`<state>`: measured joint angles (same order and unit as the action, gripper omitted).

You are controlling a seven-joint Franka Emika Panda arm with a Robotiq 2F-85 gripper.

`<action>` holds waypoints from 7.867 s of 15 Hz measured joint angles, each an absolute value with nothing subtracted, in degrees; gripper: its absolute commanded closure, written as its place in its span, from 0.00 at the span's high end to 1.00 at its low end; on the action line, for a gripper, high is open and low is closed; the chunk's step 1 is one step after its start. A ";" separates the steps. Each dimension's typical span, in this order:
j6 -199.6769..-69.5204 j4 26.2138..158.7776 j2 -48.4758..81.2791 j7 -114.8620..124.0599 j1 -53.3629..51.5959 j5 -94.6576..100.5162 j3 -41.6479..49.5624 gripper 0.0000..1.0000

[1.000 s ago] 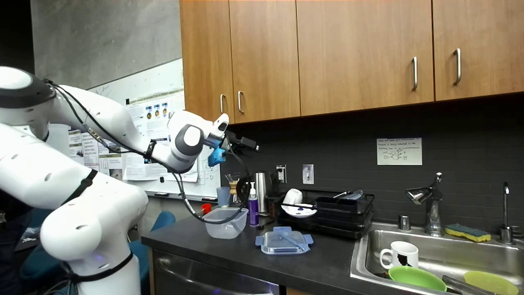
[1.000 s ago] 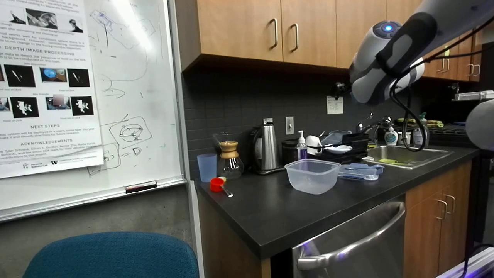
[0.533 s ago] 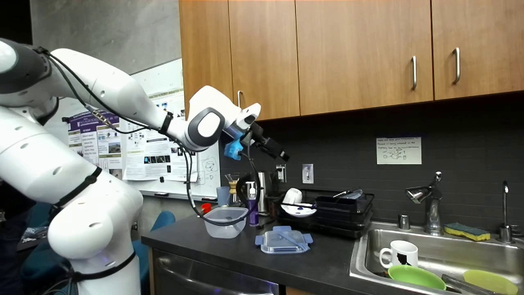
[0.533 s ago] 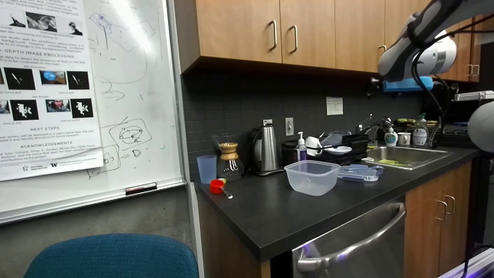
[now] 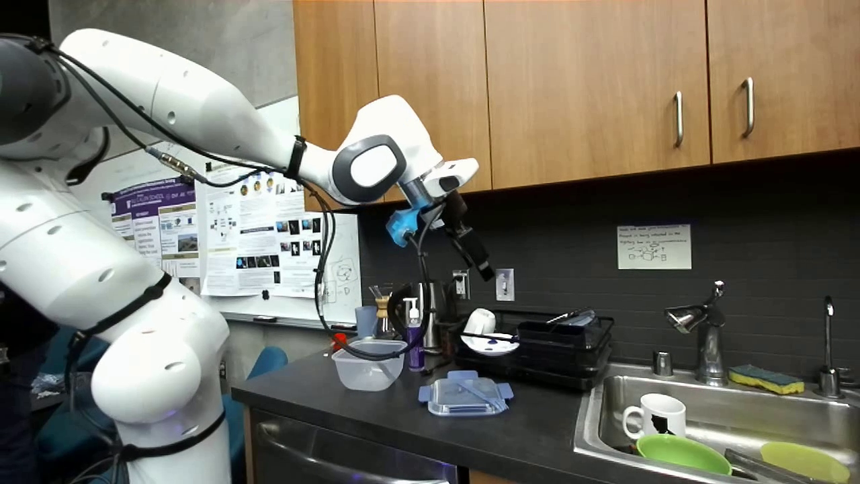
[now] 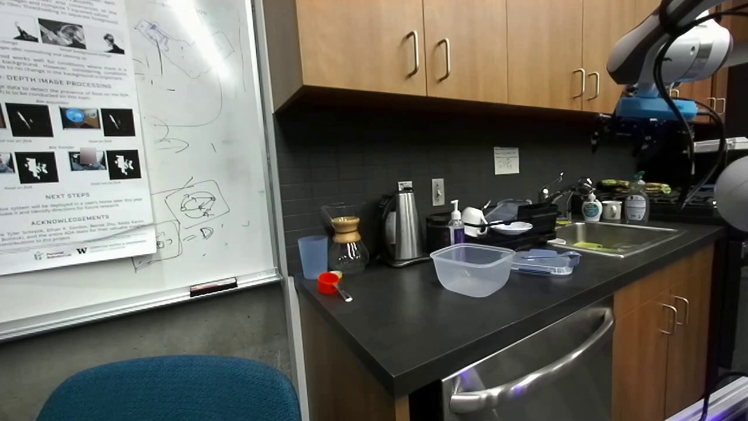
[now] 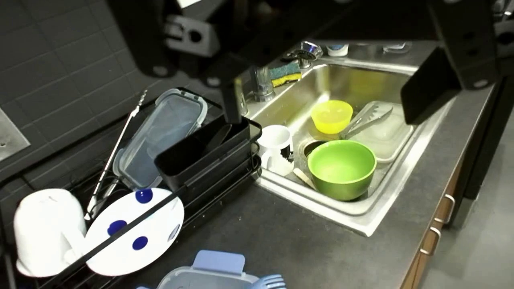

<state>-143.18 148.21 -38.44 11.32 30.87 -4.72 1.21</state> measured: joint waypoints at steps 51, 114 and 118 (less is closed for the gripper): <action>-150.20 111.64 10.86 35.26 12.58 2.87 13.29 1.00; -146.19 111.93 9.78 45.66 6.10 19.25 17.06 0.00; -146.49 111.98 6.23 45.76 6.04 20.38 16.20 0.31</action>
<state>-146.49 111.98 6.23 45.76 6.04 20.38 16.20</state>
